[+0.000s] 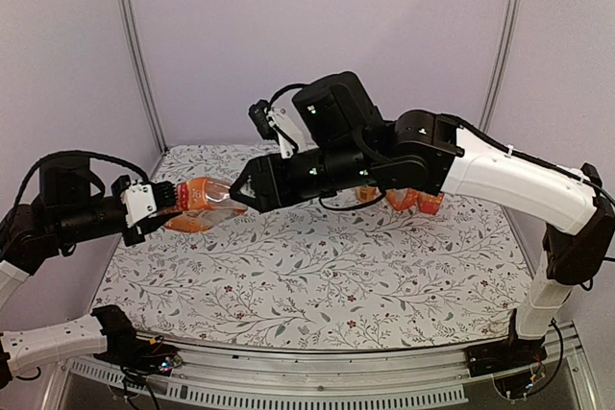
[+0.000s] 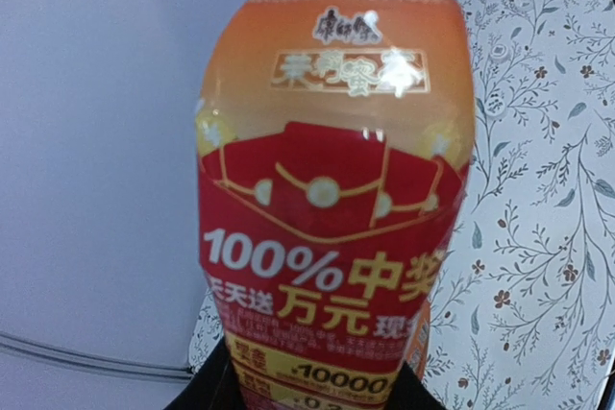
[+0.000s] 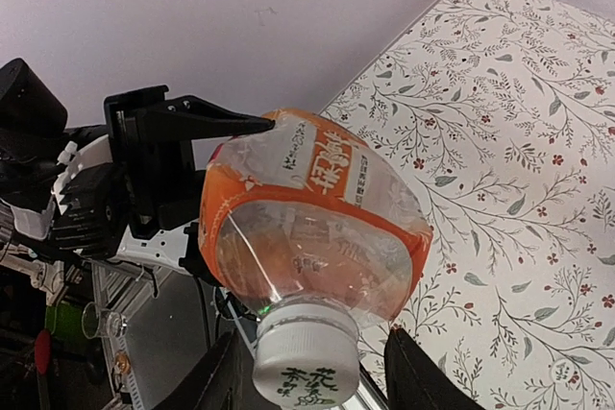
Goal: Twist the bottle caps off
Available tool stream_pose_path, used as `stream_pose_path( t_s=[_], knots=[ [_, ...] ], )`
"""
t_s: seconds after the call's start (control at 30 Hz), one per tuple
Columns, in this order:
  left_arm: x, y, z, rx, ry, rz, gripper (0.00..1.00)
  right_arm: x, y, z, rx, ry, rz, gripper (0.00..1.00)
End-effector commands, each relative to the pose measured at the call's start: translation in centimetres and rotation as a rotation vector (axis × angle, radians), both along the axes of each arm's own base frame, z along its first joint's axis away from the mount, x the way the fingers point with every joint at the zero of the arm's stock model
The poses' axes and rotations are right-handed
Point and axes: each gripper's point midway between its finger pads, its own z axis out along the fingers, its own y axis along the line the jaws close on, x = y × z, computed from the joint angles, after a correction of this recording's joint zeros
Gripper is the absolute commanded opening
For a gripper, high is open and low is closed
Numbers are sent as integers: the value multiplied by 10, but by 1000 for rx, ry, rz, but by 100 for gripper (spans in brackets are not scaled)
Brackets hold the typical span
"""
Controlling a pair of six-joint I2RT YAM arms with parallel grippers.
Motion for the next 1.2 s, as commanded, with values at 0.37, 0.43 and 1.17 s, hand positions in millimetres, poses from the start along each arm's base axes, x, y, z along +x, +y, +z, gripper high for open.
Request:
stream_pose_path(
  t_s=[0.37,0.43,1.17],
  knots=[
    [-12,-7,-10,5,35,-69,4,-16,2,1,-28,-53,82,0],
    [-33,-14,-18,14,111,-167,4,-31,4,-1,-85,-201,170,0],
    [-113,-19,-43,17,448,-452,2,-104,16,-53,-651,-1274,646,2]
  ],
)
